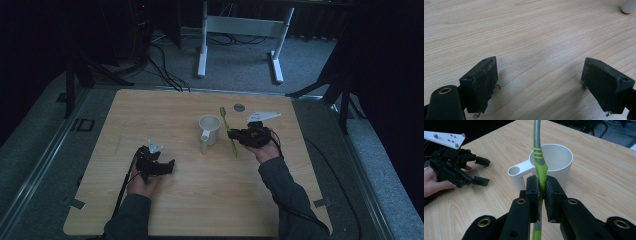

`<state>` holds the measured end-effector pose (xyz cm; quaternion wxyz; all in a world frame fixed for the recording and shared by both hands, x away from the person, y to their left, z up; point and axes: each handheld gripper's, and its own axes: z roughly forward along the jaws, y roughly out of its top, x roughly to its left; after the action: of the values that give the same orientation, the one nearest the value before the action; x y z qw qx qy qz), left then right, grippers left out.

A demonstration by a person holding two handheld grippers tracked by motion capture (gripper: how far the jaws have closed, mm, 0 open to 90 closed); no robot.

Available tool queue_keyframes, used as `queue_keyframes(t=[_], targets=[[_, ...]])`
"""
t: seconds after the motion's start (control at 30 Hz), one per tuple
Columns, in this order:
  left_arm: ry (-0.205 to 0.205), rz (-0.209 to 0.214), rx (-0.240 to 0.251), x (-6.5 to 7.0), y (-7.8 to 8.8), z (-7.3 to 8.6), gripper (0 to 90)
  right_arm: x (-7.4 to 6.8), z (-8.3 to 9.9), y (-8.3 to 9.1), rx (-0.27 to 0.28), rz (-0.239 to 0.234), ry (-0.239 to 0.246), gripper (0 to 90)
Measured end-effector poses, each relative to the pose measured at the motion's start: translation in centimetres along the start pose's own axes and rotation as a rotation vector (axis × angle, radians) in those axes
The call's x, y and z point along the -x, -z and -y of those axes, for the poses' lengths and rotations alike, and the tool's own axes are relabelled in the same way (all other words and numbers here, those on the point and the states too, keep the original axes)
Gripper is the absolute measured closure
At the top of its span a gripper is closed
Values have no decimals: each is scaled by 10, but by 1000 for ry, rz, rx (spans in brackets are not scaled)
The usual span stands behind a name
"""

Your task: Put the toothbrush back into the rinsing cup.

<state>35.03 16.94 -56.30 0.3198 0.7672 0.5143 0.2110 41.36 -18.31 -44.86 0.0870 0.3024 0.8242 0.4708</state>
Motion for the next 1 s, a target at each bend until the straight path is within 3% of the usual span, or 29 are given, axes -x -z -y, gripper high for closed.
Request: queue_keyframes(t=[0.37,1.0], targets=[[0,0,0,0,0,0,143,-2,-4,-3,29,-16,-10,821],[0,0,-1,0,0,0,143,-1,-8,-4,127,-39,-65,822]])
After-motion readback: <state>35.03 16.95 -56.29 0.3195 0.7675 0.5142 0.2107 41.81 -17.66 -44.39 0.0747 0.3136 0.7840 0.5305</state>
